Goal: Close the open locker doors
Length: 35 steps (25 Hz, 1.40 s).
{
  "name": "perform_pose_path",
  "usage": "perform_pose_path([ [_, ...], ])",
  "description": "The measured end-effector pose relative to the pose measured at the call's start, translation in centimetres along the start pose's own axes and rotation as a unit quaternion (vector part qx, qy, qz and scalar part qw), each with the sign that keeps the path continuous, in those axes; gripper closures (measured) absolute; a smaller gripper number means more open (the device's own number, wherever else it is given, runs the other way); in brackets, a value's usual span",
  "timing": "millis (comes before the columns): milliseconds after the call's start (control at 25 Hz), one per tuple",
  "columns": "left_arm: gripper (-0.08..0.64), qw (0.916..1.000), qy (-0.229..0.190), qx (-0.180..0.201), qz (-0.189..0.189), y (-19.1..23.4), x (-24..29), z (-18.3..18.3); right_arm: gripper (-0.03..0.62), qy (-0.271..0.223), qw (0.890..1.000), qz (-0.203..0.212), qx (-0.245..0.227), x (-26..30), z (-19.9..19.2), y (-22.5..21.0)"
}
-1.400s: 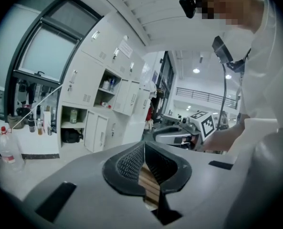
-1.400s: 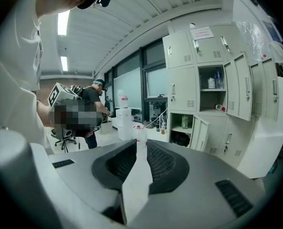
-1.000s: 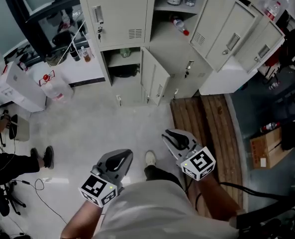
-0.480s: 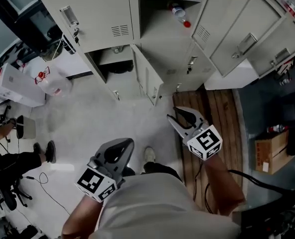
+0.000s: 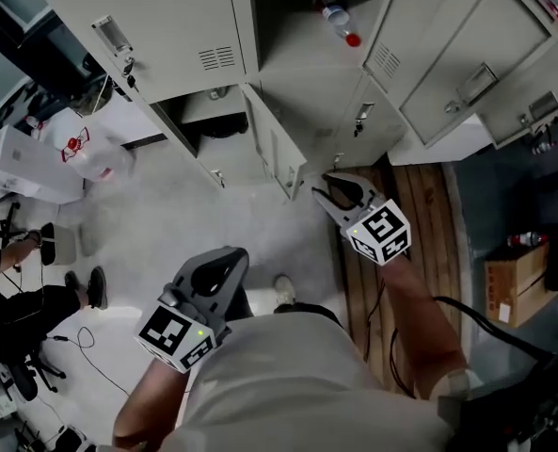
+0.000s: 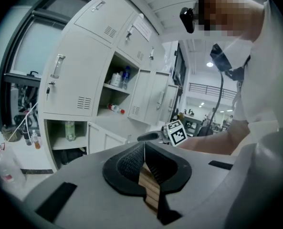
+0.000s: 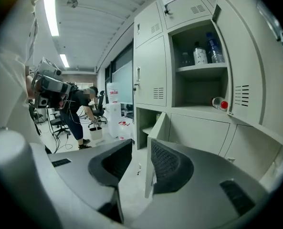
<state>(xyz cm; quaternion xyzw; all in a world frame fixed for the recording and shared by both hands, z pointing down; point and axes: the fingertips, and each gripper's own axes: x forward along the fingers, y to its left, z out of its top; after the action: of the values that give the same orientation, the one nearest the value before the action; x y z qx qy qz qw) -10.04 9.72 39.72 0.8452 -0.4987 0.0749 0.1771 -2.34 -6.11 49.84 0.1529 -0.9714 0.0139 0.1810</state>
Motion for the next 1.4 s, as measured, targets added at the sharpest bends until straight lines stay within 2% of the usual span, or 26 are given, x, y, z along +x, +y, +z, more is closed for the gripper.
perform_pose_path([
  [160,0.548,0.9999,0.001,-0.013,-0.007,1.3,0.2,-0.1,0.502,0.006,1.0,0.007,0.009,1.8,-0.4,-1.1],
  [320,0.548,0.9999,0.007,-0.006,-0.013,2.6,0.6,0.3,0.502,0.009,1.0,0.015,0.006,3.2,-0.4,-1.9],
  [600,0.548,0.9998,0.013,-0.017,-0.004,4.7,0.6,0.1,0.502,0.018,1.0,0.024,0.01,4.9,-0.7,-2.8],
  [960,0.548,0.9996,0.008,-0.025,0.003,6.0,0.2,0.2,0.503,0.02,0.999,0.035,0.017,5.6,-0.9,-2.0],
  [1400,0.548,0.9991,-0.006,-0.027,0.032,7.8,-1.9,0.3,0.523,0.013,0.999,0.047,0.022,7.1,-0.2,0.7],
])
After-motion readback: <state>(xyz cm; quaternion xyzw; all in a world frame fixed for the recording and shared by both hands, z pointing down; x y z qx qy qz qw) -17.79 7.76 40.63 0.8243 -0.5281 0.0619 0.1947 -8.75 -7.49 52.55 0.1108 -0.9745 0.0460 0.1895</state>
